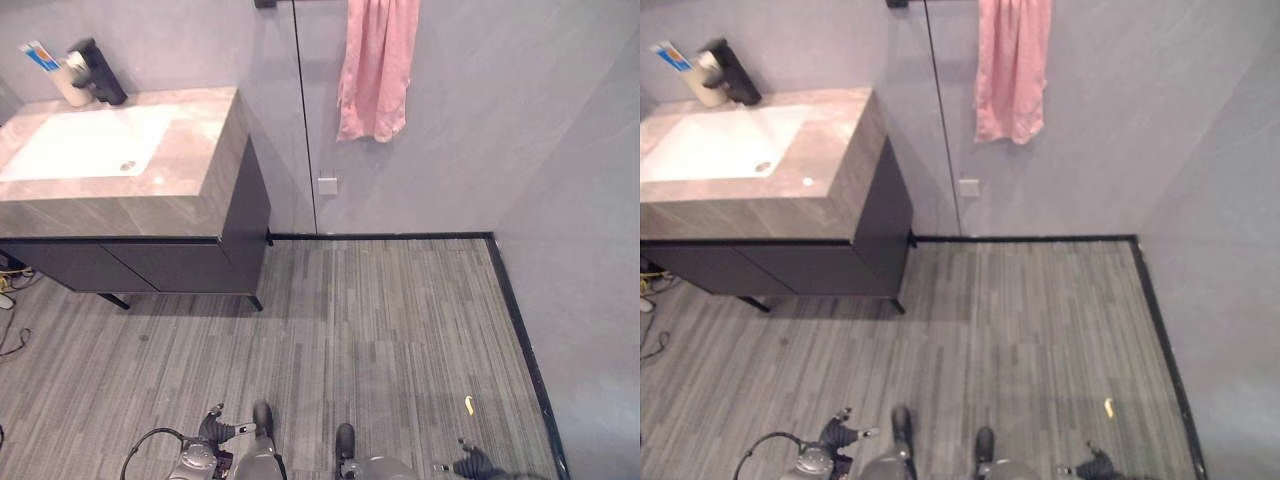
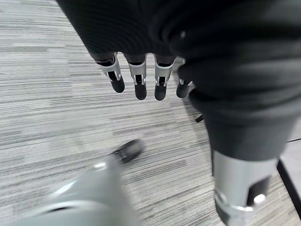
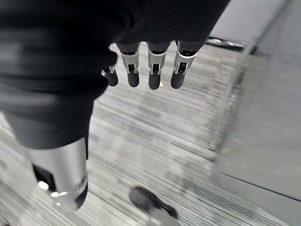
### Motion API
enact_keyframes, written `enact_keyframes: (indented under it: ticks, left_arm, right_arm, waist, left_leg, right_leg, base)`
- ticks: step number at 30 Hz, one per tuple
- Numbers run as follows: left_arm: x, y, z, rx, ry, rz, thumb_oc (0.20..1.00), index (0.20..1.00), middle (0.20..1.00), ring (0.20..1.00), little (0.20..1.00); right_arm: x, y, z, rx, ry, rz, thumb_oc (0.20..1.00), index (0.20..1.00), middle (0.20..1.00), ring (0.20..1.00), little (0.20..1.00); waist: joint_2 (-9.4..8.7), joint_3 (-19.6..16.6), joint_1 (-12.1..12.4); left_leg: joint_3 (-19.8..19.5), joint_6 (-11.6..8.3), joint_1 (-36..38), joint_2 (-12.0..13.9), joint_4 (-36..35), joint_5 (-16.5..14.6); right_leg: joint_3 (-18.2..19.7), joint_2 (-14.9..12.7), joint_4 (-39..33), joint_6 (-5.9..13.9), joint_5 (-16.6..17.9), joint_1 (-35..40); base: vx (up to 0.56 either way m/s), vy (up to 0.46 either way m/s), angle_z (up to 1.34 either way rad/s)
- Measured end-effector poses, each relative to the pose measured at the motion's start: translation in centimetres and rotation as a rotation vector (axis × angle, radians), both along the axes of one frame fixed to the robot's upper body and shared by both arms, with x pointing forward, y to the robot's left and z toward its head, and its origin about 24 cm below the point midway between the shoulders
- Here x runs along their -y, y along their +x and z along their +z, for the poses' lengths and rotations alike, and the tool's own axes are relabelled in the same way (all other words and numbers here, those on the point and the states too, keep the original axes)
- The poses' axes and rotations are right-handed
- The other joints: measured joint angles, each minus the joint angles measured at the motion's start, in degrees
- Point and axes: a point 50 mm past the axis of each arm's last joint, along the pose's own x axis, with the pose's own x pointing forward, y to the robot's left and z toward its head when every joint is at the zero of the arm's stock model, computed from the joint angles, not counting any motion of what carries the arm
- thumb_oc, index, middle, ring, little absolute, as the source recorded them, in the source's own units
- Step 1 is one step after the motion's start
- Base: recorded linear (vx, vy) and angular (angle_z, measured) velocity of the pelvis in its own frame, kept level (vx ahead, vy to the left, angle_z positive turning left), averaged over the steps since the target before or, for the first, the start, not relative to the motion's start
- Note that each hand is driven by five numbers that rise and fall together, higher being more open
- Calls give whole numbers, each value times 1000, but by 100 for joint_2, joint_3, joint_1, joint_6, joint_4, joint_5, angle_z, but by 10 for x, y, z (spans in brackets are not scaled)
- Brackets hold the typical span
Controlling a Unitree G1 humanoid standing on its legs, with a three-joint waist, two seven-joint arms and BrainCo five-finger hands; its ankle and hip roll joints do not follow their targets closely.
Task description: Put brush and paste in cup on sink, flatten towel.
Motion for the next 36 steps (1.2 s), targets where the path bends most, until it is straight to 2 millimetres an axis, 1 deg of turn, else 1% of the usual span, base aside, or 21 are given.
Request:
enact_keyframes:
  ticks: [1, 2, 3, 4, 6, 8, 9, 10, 12, 15, 16, 17, 19, 22, 26, 29, 30, 31, 32, 33, 36]
  left_arm:
    - [3, -4, -2, -17, -8, 0, 1000, 1000, 1000, 1000, 1000]
    - [3, -5, -2, -17, -7, 0, 1000, 1000, 1000, 1000, 1000]
    - [1, -7, -2, -18, -3, 8, 1000, 1000, 1000, 1000, 1000]
    - [-1, -6, -2, -19, 0, 7, 1000, 1000, 1000, 1000, 1000]
    - [0, -5, -1, -11, -4, 11, 1000, 1000, 1000, 1000, 1000]
    - [0, -3, -1, -3, -7, 12, 1000, 1000, 1000, 1000, 1000]
    - [0, -7, -2, -12, -9, 14, 1000, 1000, 1000, 1000, 1000]
    - [-1, -9, -2, -19, -6, 17, 1000, 1000, 1000, 1000, 1000]
    - [-5, 4, 3, 16, 5, 6, 1000, 1000, 1000, 1000, 1000]
    - [-12, 7, 5, 20, 24, 1, 1000, 1000, 1000, 1000, 1000]
    - [-19, 5, 6, 12, 40, -9, 1000, 1000, 1000, 1000, 1000]
    - [-23, 5, 8, 11, 47, -12, 1000, 1000, 1000, 1000, 1000]
    - [-26, 0, 7, -7, 54, -17, 1000, 1000, 1000, 1000, 1000]
    - [-25, -8, 4, -31, 49, -25, 1000, 1000, 1000, 1000, 1000]
    - [-25, -11, 3, -44, 61, -60, 1000, 1000, 1000, 1000, 1000]
    - [-18, -6, 3, -35, 46, -85, 1000, 1000, 1000, 1000, 1000]
    - [-17, -5, 3, -31, 42, -88, 1000, 1000, 1000, 1000, 1000]
    - [-21, -3, 5, -22, 53, -88, 1000, 1000, 1000, 1000, 1000]
    - [-22, -5, 5, -30, 55, -87, 1000, 1000, 1000, 1000, 1000]
    - [-20, -3, 5, -26, 52, -92, 1000, 1000, 1000, 1000, 1000]
    - [-19, 6, 7, -13, 51, -90, 1000, 1000, 1000, 1000, 1000]
  right_arm:
    - [4, -8, -1, -27, -14, -9, 1000, 1000, 1000, 1000, 1000]
    - [4, -11, -2, -42, -19, -8, 1000, 1000, 1000, 1000, 1000]
    - [4, -15, -4, -57, -18, -12, 1000, 1000, 1000, 1000, 1000]
    - [3, -16, -4, -65, -19, -15, 1000, 1000, 1000, 1000, 1000]
    - [3, -20, -5, -68, -14, -25, 1000, 1000, 1000, 1000, 1000]
    - [3, -17, -4, -62, -10, -23, 1000, 1000, 1000, 1000, 1000]
    - [1, -11, -3, -49, -9, -1, 1000, 1000, 1000, 1000, 1000]
    - [-3, -6, -3, -36, 0, 17, 1000, 1000, 1000, 1000, 1000]
    - [-23, 14, 0, 29, 46, 98, 1000, 1000, 1000, 1000, 1000]
    - [-39, 34, 5, 102, 81, 139, 1000, 1000, 1000, 1000, 1000]
    - [-48, 47, 10, 154, 98, 169, 1000, 1000, 1000, 1000, 1000]
    - [-53, 53, 12, 175, 110, 181, 1000, 1000, 1000, 1000, 1000]
    - [-58, 61, 16, 203, 115, 203, 1000, 1000, 1000, 1000, 1000]
    - [-59, 65, 18, 210, 103, 228, 1000, 1000, 1000, 1000, 1000]
    - [-56, 56, 13, 178, 91, 227, 1000, 1000, 1000, 1000, 1000]
    - [-48, 51, 12, 157, 71, 219, 1000, 1000, 1000, 1000, 1000]
    - [-46, 48, 11, 149, 67, 215, 1000, 1000, 1000, 1000, 1000]
    - [-48, 41, 8, 135, 78, 211, 1000, 1000, 1000, 1000, 1000]
    - [-49, 41, 8, 140, 81, 210, 1000, 1000, 1000, 1000, 1000]
    - [-50, 46, 11, 168, 90, 210, 1000, 1000, 1000, 1000, 1000]
    - [-53, 43, 11, 174, 105, 203, 1000, 1000, 1000, 1000, 1000]
  waist:
    - [53, 54, -28]
    - [62, 21, 11]
    - [-65, 2, 52]
    - [-80, -16, 60]
    - [-145, -74, 18]
    - [-179, -109, 27]
    - [-106, -174, 41]
    - [-149, -207, 19]
    - [-189, -225, 34]
    - [-204, -306, 64]
    - [-236, -379, 152]
    - [-326, -373, 165]
    - [-377, -390, 244]
    - [-404, -373, 313]
    - [-463, -309, 302]
    - [-362, -165, 126]
    - [-306, -143, 34]
    - [-306, -134, 17]
    - [-294, -120, 12]
    - [-289, -15, -61]
    - [-354, 158, -296]
  left_leg:
    - [-17, 124, 65, 88, 16, 101]
    - [-36, 219, 105, -59, 199, 123]
    - [-115, 350, 50, -192, 480, 94]
    - [-187, 402, 47, -420, 778, 64]
    - [-148, 729, 38, -704, 937, 58]
    - [-65, 1025, 157, -922, 1022, -33]
    - [60, 1217, 225, -968, 948, -143]
    - [182, 1314, 301, -1050, 880, -245]
    - [295, 1618, 600, -1311, 867, -425]
    - [290, 1614, 657, -1451, 960, -526]
    - [387, 1668, 645, -1542, 954, -740]
    - [465, 1681, 637, -1635, 956, -749]
    - [472, 1735, 645, -1722, 937, -785]
    - [567, 1775, 671, -1739, 922, -813]
    - [613, 1808, 757, -1718, 835, -845]
    - [571, 1859, 775, -1693, 861, -920]
    - [474, 1920, 814, -1681, 830, -946]
    - [488, 1948, 955, -1676, 607, -909]
    - [478, 2077, 1015, -1649, 507, -828]
    - [499, 2083, 1021, -1614, 530, -823]
    - [494, 1981, 1135, -1703, 543, -816]
  right_leg:
    - [38, 195, -122, -350, 13, 228]
    - [94, 191, -198, -301, -16, 345]
    - [208, 143, -177, -340, -64, 368]
    - [358, 82, -178, -294, -146, 456]
    - [415, -91, -25, -231, -236, 514]
    - [660, -240, 286, -34, -503, 503]
    - [720, -300, 379, 88, -610, 500]
    - [747, -400, 463, 182, -686, 488]
    - [721, -695, 985, 360, -701, 444]
    - [677, -1011, 1710, 503, -899, 177]
    - [629, -1366, 1910, 673, -669, 7]
    - [665, -1562, 1905, 769, -629, -14]
    - [645, -1796, 1744, 1034, -406, 21]
    - [593, -1793, 1485, 1231, -243, 111]
    - [498, -1787, 1564, 1241, -203, 79]
    - [567, -1724, 2369, 1193, -57, -308]
    - [839, -1639, 2617, 1190, 15, -442]
    - [954, -1479, 2879, 1169, -207, -723]
    - [770, -1386, 2779, 1105, -347, -925]
    - [167, -1321, 2219, 978, -386, -1243]
    - [39, -1279, 834, 1030, 242, -1573]
  base:
    - [426, 212, -41]
    - [547, 289, -34]
    - [400, 244, -48]
    - [404, 284, -61]
    - [293, 243, -36]
    - [201, 182, -48]
    - [187, 151, -57]
    - [209, 199, -36]
    - [194, 202, -11]
    - [122, 185, 0]
    - [69, 127, -1]
    - [68, 125, -5]
    - [52, 86, -2]
    - [49, 99, -18]
    - [39, 103, -10]
    - [49, 61, 1]
    - [111, 78, 3]
    - [117, 46, -24]
    - [212, -29, -57]
    - [167, -46, -33]
    - [232, -78, 11]
